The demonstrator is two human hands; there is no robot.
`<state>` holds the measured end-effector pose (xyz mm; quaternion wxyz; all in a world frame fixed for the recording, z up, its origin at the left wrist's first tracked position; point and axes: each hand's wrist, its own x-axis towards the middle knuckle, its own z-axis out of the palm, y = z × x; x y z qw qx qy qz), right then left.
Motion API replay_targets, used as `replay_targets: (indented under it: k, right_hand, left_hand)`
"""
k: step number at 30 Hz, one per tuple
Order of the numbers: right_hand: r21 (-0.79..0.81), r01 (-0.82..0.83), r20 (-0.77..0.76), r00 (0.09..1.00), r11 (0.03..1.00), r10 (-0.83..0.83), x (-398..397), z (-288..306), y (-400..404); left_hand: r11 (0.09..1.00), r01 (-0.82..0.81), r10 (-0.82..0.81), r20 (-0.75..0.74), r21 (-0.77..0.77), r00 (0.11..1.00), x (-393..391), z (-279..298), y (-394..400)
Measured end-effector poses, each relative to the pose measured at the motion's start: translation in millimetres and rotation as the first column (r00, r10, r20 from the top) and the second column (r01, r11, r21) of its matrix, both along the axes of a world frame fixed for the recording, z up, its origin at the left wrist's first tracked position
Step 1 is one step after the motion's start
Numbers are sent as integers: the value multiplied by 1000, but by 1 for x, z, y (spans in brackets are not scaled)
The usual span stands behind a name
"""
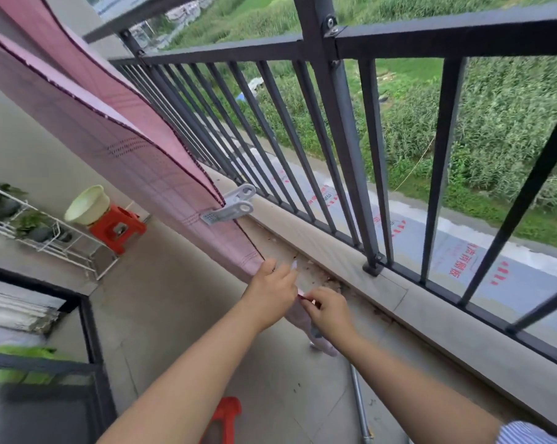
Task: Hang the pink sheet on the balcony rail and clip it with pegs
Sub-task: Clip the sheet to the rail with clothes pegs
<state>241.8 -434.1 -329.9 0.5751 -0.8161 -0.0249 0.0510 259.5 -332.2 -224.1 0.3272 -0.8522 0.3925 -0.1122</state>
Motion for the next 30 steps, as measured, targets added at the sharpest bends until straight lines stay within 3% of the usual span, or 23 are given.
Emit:
replay_targets:
  k: [6, 8, 14, 25, 30]
  right_hand:
    - [138, 75, -372, 928, 988, -18, -1, -11, -16]
    - [137, 53, -433, 901, 989, 12, -5, -17, -25]
    - [57, -102, -301, 947, 993, 114, -9, -19, -52]
    - [278, 185, -119, 980, 943, -158, -13, 12, -49]
    - [275, 244, -156, 966, 930, -208, -8, 3, -27]
  left_hand:
    - [998, -63, 64, -112, 17, 992, 11, -3, 1]
    - [998, -66, 67, -128, 13, 990, 13, -4, 1]
    - [997, -30, 42, -179, 69, 983, 19, -12, 0]
    - [996, -32, 51, -242, 85, 969, 23, -19, 1]
    - [999, 5, 9, -254, 53, 967, 24, -14, -1]
